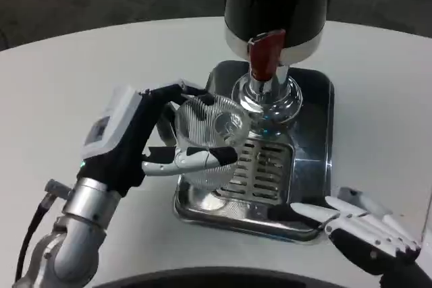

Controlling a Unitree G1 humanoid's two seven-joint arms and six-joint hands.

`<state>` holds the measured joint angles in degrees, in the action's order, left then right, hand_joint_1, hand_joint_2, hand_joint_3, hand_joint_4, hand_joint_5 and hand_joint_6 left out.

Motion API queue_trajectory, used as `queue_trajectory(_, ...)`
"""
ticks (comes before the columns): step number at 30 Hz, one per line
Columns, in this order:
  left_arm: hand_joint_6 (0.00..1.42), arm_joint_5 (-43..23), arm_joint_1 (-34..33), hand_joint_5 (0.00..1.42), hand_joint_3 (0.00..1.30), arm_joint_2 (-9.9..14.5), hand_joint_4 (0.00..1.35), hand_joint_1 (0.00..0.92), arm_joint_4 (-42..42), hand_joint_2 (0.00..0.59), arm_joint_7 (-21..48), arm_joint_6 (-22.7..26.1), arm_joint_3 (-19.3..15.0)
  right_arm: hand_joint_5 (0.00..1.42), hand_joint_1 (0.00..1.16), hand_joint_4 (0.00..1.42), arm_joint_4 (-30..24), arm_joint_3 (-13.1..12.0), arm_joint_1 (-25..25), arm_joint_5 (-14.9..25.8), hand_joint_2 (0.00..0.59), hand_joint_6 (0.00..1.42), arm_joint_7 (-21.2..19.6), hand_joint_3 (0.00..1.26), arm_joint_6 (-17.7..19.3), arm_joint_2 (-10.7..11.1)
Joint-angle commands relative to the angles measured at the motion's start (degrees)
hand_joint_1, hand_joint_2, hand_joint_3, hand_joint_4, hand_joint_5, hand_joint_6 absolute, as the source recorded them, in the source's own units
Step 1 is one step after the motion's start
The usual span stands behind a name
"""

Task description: Grasp the cup under the faucet to collect the drink, then remove the cup.

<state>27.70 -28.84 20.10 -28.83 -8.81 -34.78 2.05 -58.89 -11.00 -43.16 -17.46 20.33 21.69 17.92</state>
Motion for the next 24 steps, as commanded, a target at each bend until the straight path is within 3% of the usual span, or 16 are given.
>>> queue_trajectory(1,0.98,0.41,-2.28,0.9,0.7,-1.1,0.78,0.767,-2.56,0.0,-2.81,0.92,1.46,0.13,0.62,0.21,-0.43,-1.13,-1.45,1.23,0.455,0.0,-0.62,0.23,1.66,-0.83)
queue_trajectory(13,0.98,2.75,-7.13,0.9,0.7,-2.67,0.78,0.764,-10.1,0.0,-7.34,1.72,6.07,0.13,0.62,0.21,-0.39,-2.71,-2.35,2.65,0.455,0.0,-0.15,0.23,2.4,-1.73)
queue_trajectory(24,0.96,4.93,-8.78,0.9,0.7,-3.92,0.78,0.764,-11.37,0.0,-10.7,1.49,9.83,0.14,0.62,0.21,-0.28,-3.19,-2.16,3.14,0.455,0.0,-0.08,0.23,1.71,-1.8)
